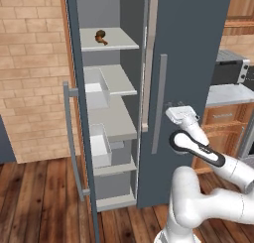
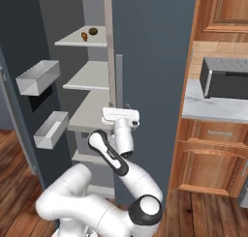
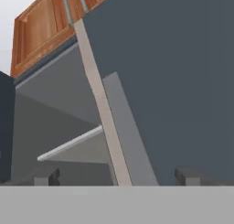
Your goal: There's a chicken drumstick in the fridge that needs to be moved to the freezer for freezing. Pick up the chicken drumstick from the fridge, place it on any shelf in the freezer, and close the fridge and freezer doors when done.
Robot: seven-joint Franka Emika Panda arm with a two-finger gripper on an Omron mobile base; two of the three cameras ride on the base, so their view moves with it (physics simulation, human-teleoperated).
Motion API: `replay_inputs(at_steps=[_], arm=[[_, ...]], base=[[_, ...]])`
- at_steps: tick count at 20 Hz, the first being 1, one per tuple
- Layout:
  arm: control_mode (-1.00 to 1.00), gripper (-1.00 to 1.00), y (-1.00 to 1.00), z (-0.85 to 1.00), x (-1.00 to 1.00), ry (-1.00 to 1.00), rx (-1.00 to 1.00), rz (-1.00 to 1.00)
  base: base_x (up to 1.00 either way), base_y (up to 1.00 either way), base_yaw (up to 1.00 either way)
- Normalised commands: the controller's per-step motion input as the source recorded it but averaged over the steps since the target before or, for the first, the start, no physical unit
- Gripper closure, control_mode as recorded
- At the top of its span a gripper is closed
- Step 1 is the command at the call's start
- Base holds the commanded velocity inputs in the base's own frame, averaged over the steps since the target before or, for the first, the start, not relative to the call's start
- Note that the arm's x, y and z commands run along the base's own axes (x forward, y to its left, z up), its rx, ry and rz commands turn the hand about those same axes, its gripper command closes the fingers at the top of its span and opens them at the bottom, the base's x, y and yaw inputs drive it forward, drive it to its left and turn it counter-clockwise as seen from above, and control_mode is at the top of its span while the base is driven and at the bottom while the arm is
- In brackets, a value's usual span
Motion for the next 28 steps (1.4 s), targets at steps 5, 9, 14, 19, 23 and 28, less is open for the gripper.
replay_inputs(at_steps=[5,9,14,19,23,28], arm=[[-1.0,-1.0,-0.09,1.0,-0.51,-0.17,0.0,0.0],[-1.0,-1.0,-0.29,1.0,-0.55,0.01,0.0,-0.03],[-1.0,-1.0,-0.1,0.84,-0.93,0.2,0.0,-0.16],[-1.0,-1.0,0.0,0.63,-0.99,0.28,0.0,-0.2],[-1.0,-1.0,0.1,0.56,-0.89,0.24,-0.02,-0.16],[-1.0,-1.0,0.44,0.09,-0.85,0.17,-0.04,-0.06]], base=[[0.0,0.0,0.0],[0.0,0.0,0.0],[0.0,0.0,0.0],[0.0,0.0,0.0],[0.0,0.0,0.0],[0.0,0.0,0.0]])
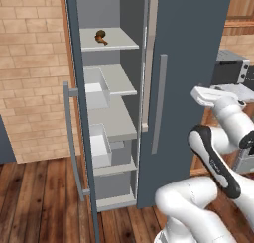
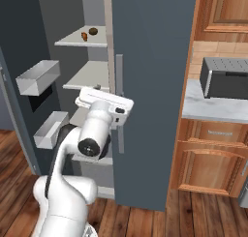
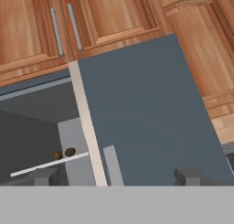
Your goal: There's a chicken drumstick in the fridge that needs to be moved to the freezer for freezing. Pick up the chicken drumstick from the fridge, place it on any shelf in the freezer, and close the fridge and freezer doors when done.
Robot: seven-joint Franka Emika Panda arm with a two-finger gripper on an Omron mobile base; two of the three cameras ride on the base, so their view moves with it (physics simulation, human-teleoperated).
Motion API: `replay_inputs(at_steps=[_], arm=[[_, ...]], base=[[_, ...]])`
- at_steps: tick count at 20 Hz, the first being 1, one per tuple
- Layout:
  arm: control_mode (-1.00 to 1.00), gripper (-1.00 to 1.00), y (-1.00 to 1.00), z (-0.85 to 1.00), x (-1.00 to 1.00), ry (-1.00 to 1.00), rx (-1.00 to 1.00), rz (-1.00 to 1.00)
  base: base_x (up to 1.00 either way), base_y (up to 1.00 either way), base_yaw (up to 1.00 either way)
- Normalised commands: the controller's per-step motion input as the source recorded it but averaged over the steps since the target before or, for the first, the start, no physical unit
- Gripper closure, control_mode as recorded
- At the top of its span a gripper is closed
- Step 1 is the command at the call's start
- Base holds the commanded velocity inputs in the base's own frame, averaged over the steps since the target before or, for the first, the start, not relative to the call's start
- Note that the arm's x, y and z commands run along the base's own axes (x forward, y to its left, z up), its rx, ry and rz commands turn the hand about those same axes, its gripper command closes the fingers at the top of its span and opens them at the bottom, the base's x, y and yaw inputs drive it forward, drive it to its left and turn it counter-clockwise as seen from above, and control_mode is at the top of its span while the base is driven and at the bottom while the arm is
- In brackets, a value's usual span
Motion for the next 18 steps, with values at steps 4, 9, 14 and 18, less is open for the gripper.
replay_inputs(at_steps=[4,9,14,18], arm=[[-1.0,-1.0,0.74,-0.01,-0.72,0.06,0.0,0.01],[-1.0,-1.0,0.98,0.03,-0.41,0.04,-0.05,0.1],[-1.0,-1.0,1.0,0.1,-0.16,0.08,-0.14,0.04],[-1.0,-1.0,1.0,0.0,-0.01,0.09,-0.03,0.0]], base=[[0.0,0.0,0.0],[0.0,0.0,0.0],[0.0,0.0,0.0],[0.0,0.0,0.0]])
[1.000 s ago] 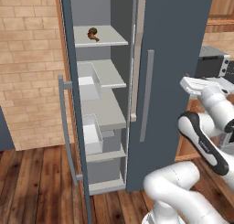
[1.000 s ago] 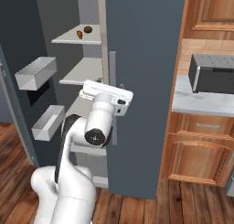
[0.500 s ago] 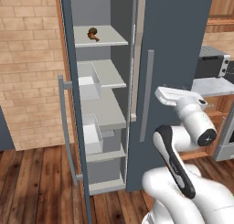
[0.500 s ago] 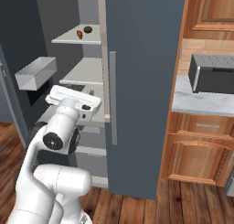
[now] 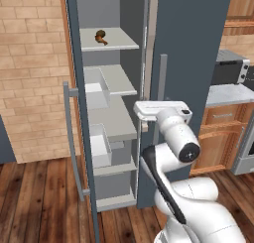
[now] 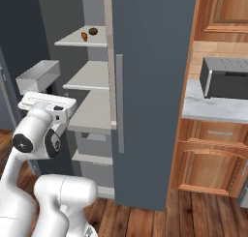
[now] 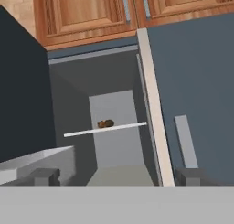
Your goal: There's a chicken drumstick in the fridge that needs to be moved to the freezer for freezing. Pick up the chicken drumstick from the fridge, place it on any shelf in the freezer, and close the fridge and freezer doors when done.
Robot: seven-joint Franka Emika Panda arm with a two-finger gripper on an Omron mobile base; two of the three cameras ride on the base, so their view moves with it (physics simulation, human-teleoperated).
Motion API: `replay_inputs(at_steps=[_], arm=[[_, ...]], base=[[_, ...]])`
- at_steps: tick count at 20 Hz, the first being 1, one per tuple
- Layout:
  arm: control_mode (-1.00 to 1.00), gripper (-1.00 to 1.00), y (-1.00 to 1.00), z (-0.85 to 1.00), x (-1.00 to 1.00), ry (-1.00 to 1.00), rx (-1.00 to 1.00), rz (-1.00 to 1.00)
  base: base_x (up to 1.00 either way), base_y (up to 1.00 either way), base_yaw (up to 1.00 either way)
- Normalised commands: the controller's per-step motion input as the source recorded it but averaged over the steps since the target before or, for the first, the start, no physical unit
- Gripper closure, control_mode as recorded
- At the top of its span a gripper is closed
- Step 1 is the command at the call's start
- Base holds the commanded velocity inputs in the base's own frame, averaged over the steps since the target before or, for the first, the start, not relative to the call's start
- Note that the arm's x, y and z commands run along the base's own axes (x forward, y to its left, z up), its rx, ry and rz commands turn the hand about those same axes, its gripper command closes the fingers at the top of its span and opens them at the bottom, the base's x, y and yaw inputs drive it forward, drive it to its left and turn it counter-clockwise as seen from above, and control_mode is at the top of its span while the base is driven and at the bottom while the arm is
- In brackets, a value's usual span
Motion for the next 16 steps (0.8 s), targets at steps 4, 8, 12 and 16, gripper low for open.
replay_inputs(at_steps=[4,8,12,16], arm=[[-1.0,-1.0,0.97,0.02,-0.16,0.01,-0.04,0.0],[-1.0,-1.0,0.87,0.05,-0.3,0.0,-0.03,-0.04],[-1.0,-1.0,1.0,0.0,-0.03,0.05,-0.01,-0.01],[-1.0,-1.0,1.0,0.0,0.0,0.01,0.0,0.0]], base=[[0.0,0.0,0.0],[0.0,0.0,0.0],[0.0,0.0,0.0],[0.0,0.0,0.0]])
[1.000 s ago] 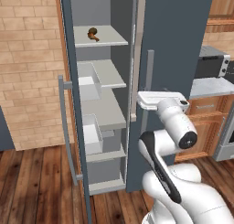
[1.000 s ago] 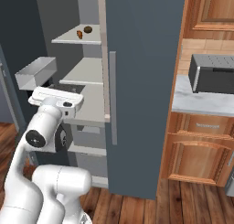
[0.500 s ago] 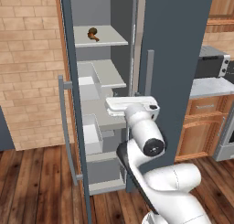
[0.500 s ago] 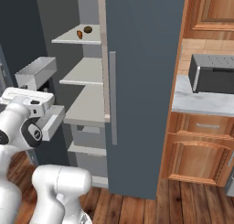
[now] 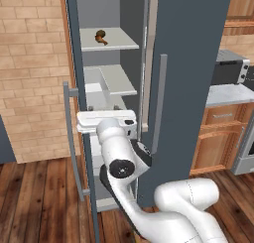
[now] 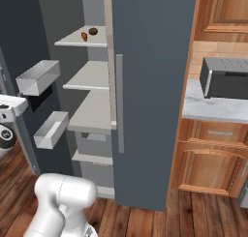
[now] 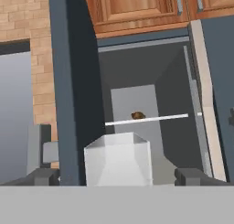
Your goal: There's a chicken drumstick in the fridge that needs to be moved to the freezer for freezing. Pick up the chicken drumstick from the fridge, place it on any shelf in the freezer, and close the fridge and freezer doors when done.
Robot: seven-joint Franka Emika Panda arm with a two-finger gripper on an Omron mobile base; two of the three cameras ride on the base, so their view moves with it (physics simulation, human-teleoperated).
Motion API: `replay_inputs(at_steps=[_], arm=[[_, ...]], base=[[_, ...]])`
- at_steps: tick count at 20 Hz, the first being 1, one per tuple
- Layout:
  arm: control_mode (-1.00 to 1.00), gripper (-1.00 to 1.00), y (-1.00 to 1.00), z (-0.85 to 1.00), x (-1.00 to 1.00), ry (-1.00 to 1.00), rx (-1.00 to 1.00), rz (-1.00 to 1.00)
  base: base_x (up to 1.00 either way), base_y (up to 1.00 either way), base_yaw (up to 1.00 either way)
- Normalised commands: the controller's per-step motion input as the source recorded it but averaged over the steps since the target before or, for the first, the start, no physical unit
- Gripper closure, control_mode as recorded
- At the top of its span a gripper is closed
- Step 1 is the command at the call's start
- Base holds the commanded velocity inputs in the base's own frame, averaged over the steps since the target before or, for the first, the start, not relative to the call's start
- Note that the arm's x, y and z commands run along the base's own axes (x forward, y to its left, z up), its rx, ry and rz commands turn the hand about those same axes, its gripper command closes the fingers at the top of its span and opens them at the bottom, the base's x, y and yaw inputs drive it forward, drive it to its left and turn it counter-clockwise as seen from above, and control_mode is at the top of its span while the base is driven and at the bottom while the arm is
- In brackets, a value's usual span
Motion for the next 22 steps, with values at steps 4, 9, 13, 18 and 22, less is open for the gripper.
replay_inputs(at_steps=[4,9,13,18,22], arm=[[-1.0,-1.0,1.0,0.0,0.0,0.02,0.0,0.0],[-1.0,-1.0,0.83,-0.18,0.0,0.0,0.0,-0.01],[-1.0,-1.0,0.52,-0.66,0.0,-0.09,0.05,-0.08],[-1.0,-1.0,0.54,-0.64,0.0,-0.02,0.05,-0.17],[-1.0,-1.0,0.39,-0.52,0.0,-0.05,0.11,-0.24]], base=[[0.0,0.0,0.0],[0.0,0.0,0.0],[0.0,0.0,0.0],[0.0,0.0,0.0],[0.0,0.0,0.0]])
